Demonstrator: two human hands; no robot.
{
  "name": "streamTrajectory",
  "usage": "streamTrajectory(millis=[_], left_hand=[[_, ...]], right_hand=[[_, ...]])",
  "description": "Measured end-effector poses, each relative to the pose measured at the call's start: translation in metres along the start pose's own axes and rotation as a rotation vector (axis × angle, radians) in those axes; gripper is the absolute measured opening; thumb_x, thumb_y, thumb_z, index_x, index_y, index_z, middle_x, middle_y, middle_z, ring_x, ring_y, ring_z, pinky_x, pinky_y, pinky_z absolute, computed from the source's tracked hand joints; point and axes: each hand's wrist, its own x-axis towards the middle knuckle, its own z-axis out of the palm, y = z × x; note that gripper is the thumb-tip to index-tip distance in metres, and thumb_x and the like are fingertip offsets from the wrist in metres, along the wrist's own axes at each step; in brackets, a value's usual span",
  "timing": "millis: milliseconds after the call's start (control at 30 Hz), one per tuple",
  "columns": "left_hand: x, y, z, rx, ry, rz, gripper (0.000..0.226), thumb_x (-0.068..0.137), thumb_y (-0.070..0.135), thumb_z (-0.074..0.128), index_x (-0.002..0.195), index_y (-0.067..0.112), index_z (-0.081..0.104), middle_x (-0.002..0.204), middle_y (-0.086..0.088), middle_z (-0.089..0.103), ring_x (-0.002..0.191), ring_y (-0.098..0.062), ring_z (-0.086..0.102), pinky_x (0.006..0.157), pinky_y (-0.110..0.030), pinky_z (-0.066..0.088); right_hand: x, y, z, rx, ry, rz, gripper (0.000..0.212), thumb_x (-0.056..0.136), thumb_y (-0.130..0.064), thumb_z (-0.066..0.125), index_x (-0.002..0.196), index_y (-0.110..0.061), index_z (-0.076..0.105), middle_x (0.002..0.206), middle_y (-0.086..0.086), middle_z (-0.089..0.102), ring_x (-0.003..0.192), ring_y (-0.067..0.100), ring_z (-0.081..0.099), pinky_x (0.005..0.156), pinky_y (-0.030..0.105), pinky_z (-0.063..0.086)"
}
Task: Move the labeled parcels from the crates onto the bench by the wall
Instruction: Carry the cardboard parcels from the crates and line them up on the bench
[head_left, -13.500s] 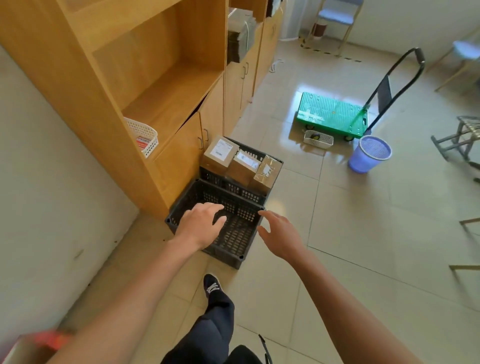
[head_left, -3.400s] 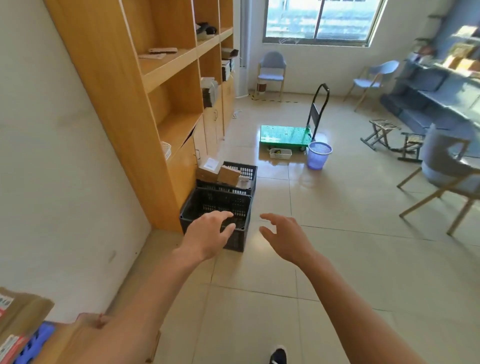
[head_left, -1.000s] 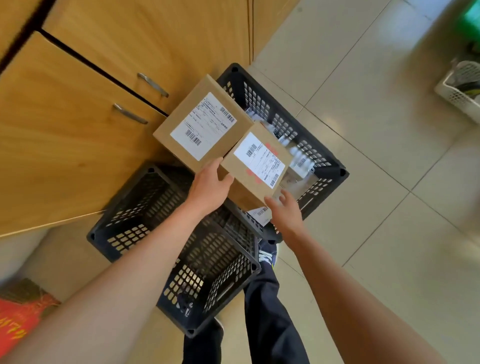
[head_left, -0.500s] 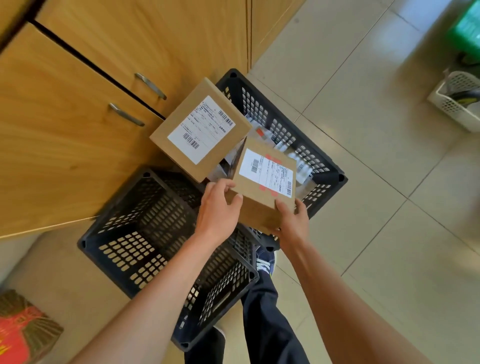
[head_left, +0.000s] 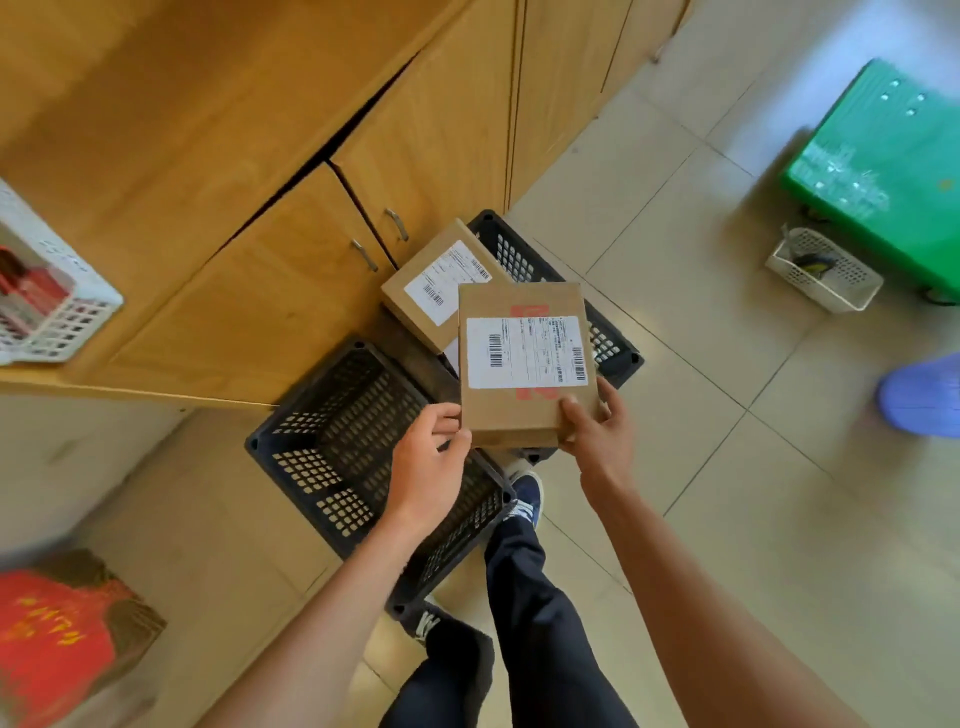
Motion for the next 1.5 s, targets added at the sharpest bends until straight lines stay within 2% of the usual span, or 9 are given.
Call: streamTrajectory(millis=[333, 467, 567, 667, 767, 933, 1100, 1367, 1500], left_hand=[[-0.141, 0.036, -0.2, 0.023, 0.304, 0.208, 0.064, 0.097, 0.036, 0.065, 0.153, 0.031, 0.034, 0.154, 0.013, 0.041, 0.14, -0.007, 0.036, 0.115, -0.033, 0.031], [-0.201, 0.046, -0.274, 0.134, 0.416, 0.254, 0.08, 0.095, 0.043, 0.067, 0.159, 0.034, 0.02, 0.164, 0.009, 0.027, 0.15, -0.012, 0.024, 0.118, -0.035, 0.024], [-0.241, 0.04, -0.311, 0.208, 0.431, 0.158, 0.083, 0.093, 0.051, 0.066, 0.159, 0.034, 0.02, 0.163, 0.005, 0.031, 0.149, -0.018, 0.028, 0.12, -0.048, 0.029], [-0.284, 0.019, -0.333, 0.107, 0.492, 0.077, 0.08, 0.09, 0.048, 0.071, 0.157, 0.035, 0.029, 0.151, 0.015, 0.045, 0.134, -0.006, 0.047, 0.114, -0.033, 0.037], [-0.331, -0.014, -0.343, -0.083, 0.566, 0.095, 0.052, 0.092, 0.03, 0.074, 0.139, 0.042, 0.055, 0.125, 0.025, 0.066, 0.113, 0.004, 0.063, 0.108, -0.035, 0.047], [-0.414, -0.069, -0.344, -0.319, 0.865, 0.097, 0.032, 0.094, 0.016, 0.07, 0.124, 0.027, 0.068, 0.105, 0.018, 0.075, 0.101, -0.002, 0.07, 0.092, -0.026, 0.055], [-0.502, -0.135, -0.349, -0.469, 1.207, 0.027, 0.028, 0.096, 0.018, 0.069, 0.122, 0.03, 0.068, 0.103, 0.02, 0.075, 0.098, 0.001, 0.07, 0.091, -0.03, 0.057], [-0.668, -0.268, -0.393, -0.567, 1.687, -0.135, 0.017, 0.094, 0.026, 0.07, 0.111, 0.022, 0.069, 0.093, 0.017, 0.072, 0.085, 0.009, 0.063, 0.084, -0.026, 0.051], [-0.749, -0.329, -0.419, -0.598, 1.775, -0.127, 0.029, 0.095, 0.026, 0.069, 0.123, 0.022, 0.067, 0.101, 0.018, 0.073, 0.09, 0.01, 0.064, 0.086, -0.021, 0.05]], right_hand=[[-0.181, -0.101, 0.002, -0.378, -0.523, -0.423, 0.044, 0.096, -0.021, 0.067, 0.127, -0.05, 0.057, 0.129, -0.011, 0.063, 0.111, 0.016, 0.066, 0.086, 0.047, 0.061], [-0.244, -0.137, 0.039, -0.53, -0.7, -0.626, 0.046, 0.098, -0.013, 0.062, 0.139, -0.031, 0.054, 0.118, -0.018, 0.063, 0.096, -0.01, 0.063, 0.077, 0.018, 0.058], [-0.283, -0.151, 0.075, -0.595, -0.835, -0.721, 0.048, 0.096, -0.012, 0.066, 0.139, -0.032, 0.055, 0.121, -0.021, 0.061, 0.103, -0.008, 0.059, 0.089, 0.025, 0.055], [-0.317, -0.157, 0.108, -0.673, -0.989, -0.814, 0.047, 0.094, -0.017, 0.068, 0.136, -0.035, 0.055, 0.125, -0.023, 0.059, 0.116, 0.004, 0.056, 0.102, 0.044, 0.051], [-0.353, -0.152, 0.136, -0.74, -1.121, -0.877, 0.048, 0.094, -0.021, 0.069, 0.138, -0.036, 0.055, 0.131, -0.016, 0.06, 0.124, 0.01, 0.053, 0.104, 0.042, 0.05], [-0.432, -0.118, 0.177, -0.7, -1.208, -0.969, 0.048, 0.093, -0.028, 0.071, 0.138, -0.036, 0.054, 0.136, -0.01, 0.058, 0.125, 0.008, 0.051, 0.093, 0.017, 0.049], [-0.536, -0.051, 0.211, -0.604, -1.309, -0.988, 0.068, 0.095, -0.035, 0.068, 0.15, -0.048, 0.031, 0.16, -0.017, 0.031, 0.141, 0.005, 0.033, 0.11, 0.034, 0.043], [-0.715, 0.105, 0.238, -0.73, -1.611, -0.941, 0.055, 0.094, -0.028, 0.07, 0.14, -0.046, 0.045, 0.129, -0.031, 0.051, 0.104, -0.028, 0.048, 0.086, 0.002, 0.042], [-0.808, 0.189, 0.248, -0.826, -1.761, -0.941, 0.073, 0.083, -0.046, 0.069, 0.148, -0.05, 0.037, 0.136, -0.031, 0.052, 0.128, -0.012, 0.047, 0.115, 0.034, 0.039]])
